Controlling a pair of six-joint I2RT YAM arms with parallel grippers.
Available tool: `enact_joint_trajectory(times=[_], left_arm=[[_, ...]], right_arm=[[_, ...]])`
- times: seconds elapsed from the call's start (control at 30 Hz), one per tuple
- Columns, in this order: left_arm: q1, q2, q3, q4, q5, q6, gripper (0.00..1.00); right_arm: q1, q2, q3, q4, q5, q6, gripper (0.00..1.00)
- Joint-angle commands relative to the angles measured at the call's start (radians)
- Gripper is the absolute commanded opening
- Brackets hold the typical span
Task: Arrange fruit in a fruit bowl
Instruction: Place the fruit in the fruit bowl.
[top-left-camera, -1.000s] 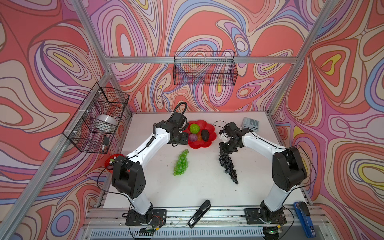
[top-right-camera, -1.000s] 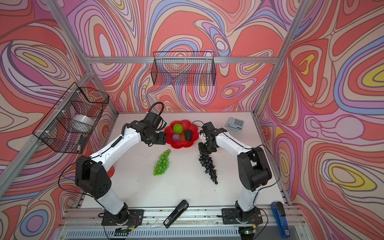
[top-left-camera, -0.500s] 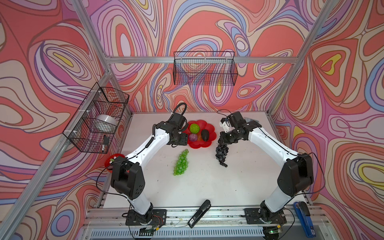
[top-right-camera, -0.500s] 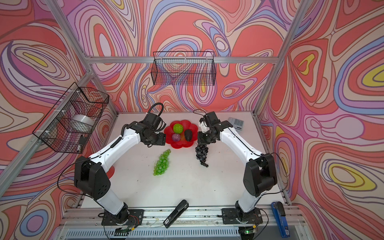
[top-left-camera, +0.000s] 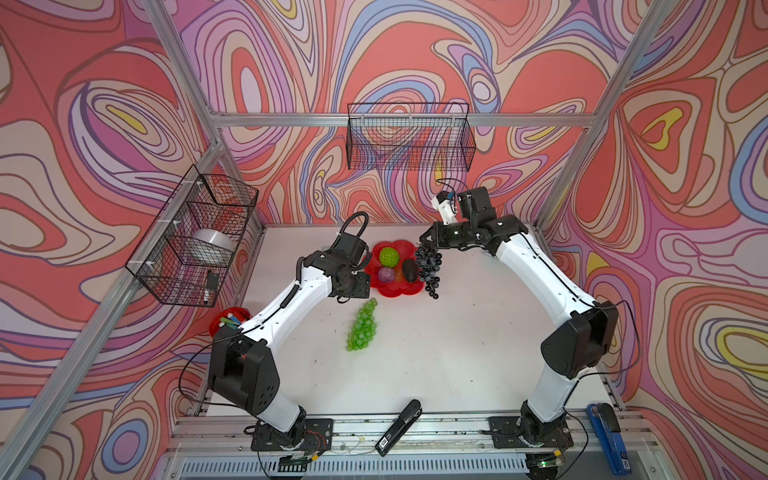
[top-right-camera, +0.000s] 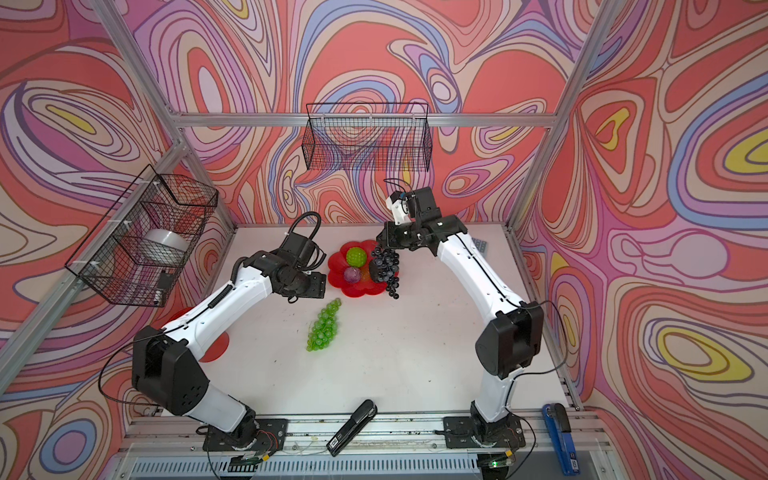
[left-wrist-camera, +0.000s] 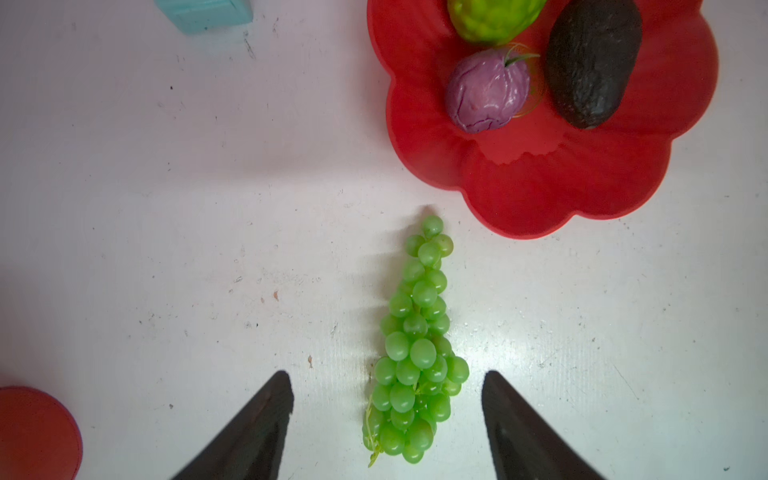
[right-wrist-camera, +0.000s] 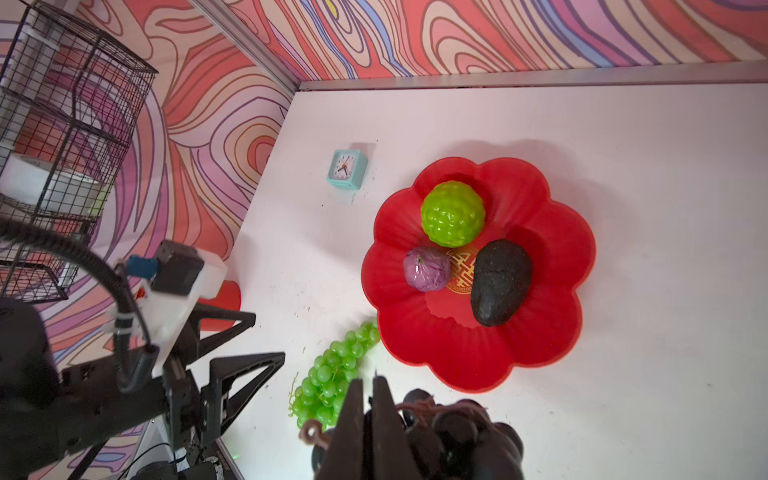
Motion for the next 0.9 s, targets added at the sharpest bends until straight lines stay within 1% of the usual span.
enact_joint_trajectory(times=[0.0, 0.2, 0.43, 0.67, 0.87], left_arm=[[0.004, -0.034, -0.023, 0.001, -0.015, -0.025, 0.75], [0.004, -0.06, -0.055, 0.011, -0.021, -0.025, 0.76], [0.004, -0.057, -0.054, 0.013, -0.025, -0.014, 0.76], [0.004, -0.069, -0.075, 0.024, -0.023, -0.018, 0.76], [0.004, -0.081, -0.091, 0.029, -0.027, -0.019, 0.76]], right_arm=[[0.005, 0.04, 0.035, 0.061, -0.036, 0.04, 0.0], [0.006, 0.076, 0.049, 0.089, -0.051, 0.06, 0.0], [0.006, 0.129, 0.042, 0.128, -0.076, 0.079, 0.0], [0.013, 0.163, 0.024, 0.163, -0.073, 0.093, 0.0], [0.027, 0.173, 0.048, 0.167, -0.067, 0.099, 0.0]])
